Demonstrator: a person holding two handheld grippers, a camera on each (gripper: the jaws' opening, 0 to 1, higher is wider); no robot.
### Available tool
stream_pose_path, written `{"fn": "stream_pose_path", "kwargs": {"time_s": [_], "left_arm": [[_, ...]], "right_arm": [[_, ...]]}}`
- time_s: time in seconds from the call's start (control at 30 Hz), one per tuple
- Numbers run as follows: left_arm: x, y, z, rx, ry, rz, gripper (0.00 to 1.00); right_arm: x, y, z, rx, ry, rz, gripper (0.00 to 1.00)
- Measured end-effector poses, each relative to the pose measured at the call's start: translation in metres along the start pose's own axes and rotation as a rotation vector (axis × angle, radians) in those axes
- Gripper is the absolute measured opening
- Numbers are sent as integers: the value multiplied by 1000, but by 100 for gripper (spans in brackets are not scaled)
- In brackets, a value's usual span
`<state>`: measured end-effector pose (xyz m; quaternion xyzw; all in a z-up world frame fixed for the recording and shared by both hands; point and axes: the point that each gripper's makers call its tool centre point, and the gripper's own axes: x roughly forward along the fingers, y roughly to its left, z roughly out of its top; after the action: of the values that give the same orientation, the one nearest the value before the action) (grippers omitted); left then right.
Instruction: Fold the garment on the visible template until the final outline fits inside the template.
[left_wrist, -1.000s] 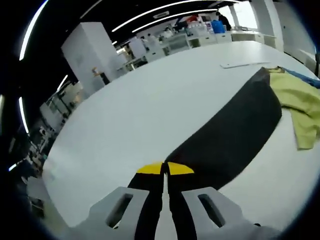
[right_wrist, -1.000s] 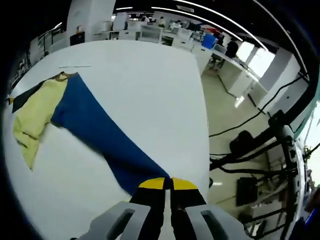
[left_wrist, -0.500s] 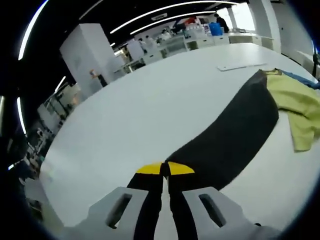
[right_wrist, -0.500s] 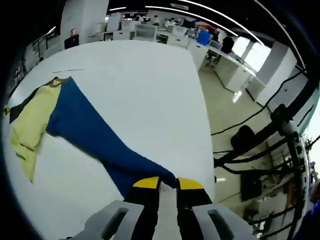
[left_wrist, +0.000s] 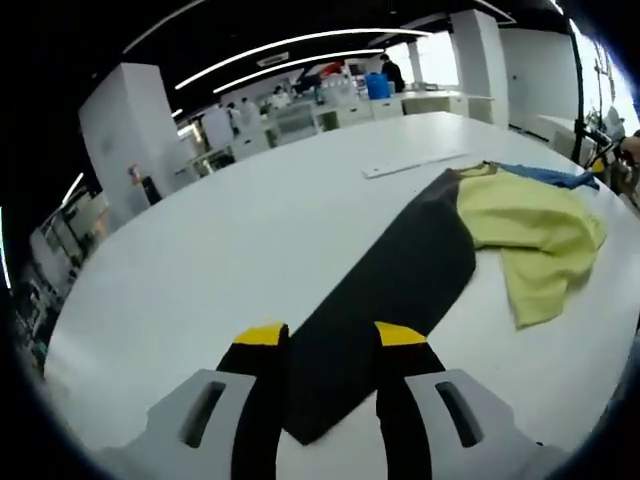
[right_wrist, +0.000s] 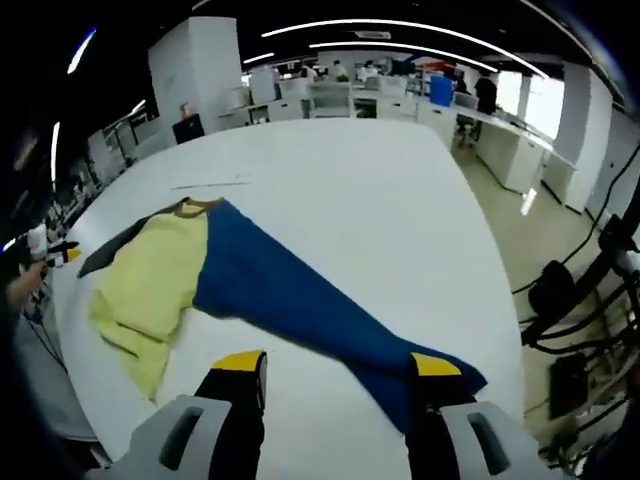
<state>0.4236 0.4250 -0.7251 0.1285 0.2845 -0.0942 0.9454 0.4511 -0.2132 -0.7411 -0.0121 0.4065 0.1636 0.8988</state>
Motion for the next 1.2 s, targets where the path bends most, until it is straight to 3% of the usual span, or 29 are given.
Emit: {"fn": "stream_pose_path", "kwargs": {"time_s": [0.1,0.33,0.53,0.67,1.0,1.2], "left_arm": [[-1,-15,4,-16,-16,-48,39],[-4,-49,11,-47,-51,-148,42],[-3,-79,15,-55,-80,-222,43],[0,-96,11,-11,-66,-250,42],[10,-135,7,-17,-50,-329,39],[18,-155,0,-12,-16,-373,35]], "right_arm": [[0,28,2,-13,-7,59,58],[1,82,-2,-44,-6,168,60],[3,113,-11,-51,10,226,59],[7,129,-20,-57,19,243,57],[20,153,-46,-65,46,269,52],[27,157,-59,-116,60,217,41]]}}
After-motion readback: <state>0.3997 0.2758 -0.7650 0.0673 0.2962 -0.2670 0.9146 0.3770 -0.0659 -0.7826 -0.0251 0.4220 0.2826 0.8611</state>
